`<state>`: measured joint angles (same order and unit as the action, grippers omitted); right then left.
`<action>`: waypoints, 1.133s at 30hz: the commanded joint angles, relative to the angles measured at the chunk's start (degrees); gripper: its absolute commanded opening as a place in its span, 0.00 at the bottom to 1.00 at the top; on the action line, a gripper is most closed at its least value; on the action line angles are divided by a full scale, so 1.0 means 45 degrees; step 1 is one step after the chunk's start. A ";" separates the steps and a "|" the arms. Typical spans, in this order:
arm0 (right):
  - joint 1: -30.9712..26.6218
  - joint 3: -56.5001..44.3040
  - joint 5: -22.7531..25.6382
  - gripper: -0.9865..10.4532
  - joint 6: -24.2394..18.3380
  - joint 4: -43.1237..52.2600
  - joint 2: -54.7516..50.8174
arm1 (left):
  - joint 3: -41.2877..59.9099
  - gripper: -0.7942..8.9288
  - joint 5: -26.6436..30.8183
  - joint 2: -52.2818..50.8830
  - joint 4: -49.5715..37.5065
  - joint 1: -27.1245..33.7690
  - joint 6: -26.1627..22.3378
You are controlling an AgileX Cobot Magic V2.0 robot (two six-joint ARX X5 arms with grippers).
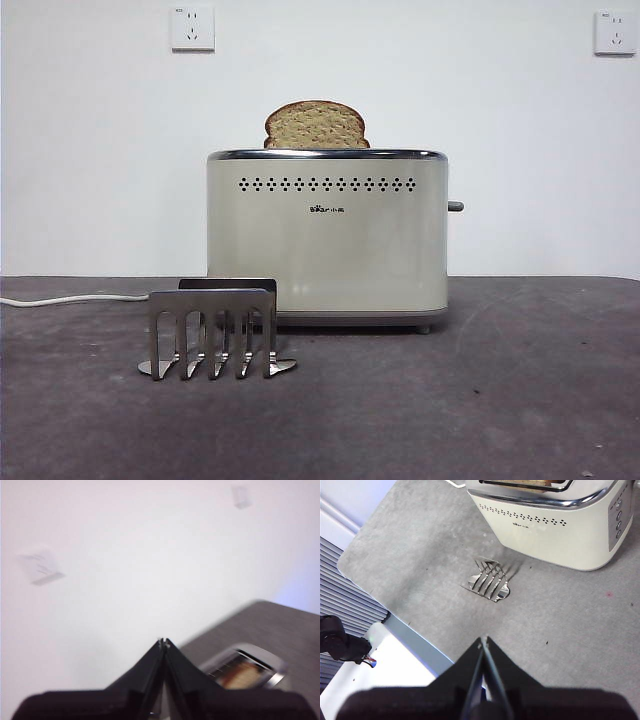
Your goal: Pick up a slice of bread from the rack,put the bread on the toaster,press the button
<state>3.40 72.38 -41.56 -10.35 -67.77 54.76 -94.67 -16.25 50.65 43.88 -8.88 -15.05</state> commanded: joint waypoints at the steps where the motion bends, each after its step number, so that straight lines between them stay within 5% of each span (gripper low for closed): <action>1: 0.0010 -0.0102 -0.0010 0.09 -0.0146 -0.0010 -0.0005 | 0.2715 0.08 0.0131 -0.1778 -0.1851 0.0714 -0.0223; 16: 0.0010 -0.0102 -0.0010 0.09 -0.0146 -0.0010 -0.0005 | 1.4445 0.08 0.1651 -0.7635 -0.9481 0.1991 0.1336; 34: 0.0010 -0.0102 -0.0010 0.09 -0.0146 -0.0010 -0.0005 | 1.9972 0.08 0.3332 -0.9933 -1.0326 0.1991 0.1685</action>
<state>3.40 72.38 -41.56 -10.35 -67.77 54.78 -5.91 -1.76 6.63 -1.85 -0.10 -8.25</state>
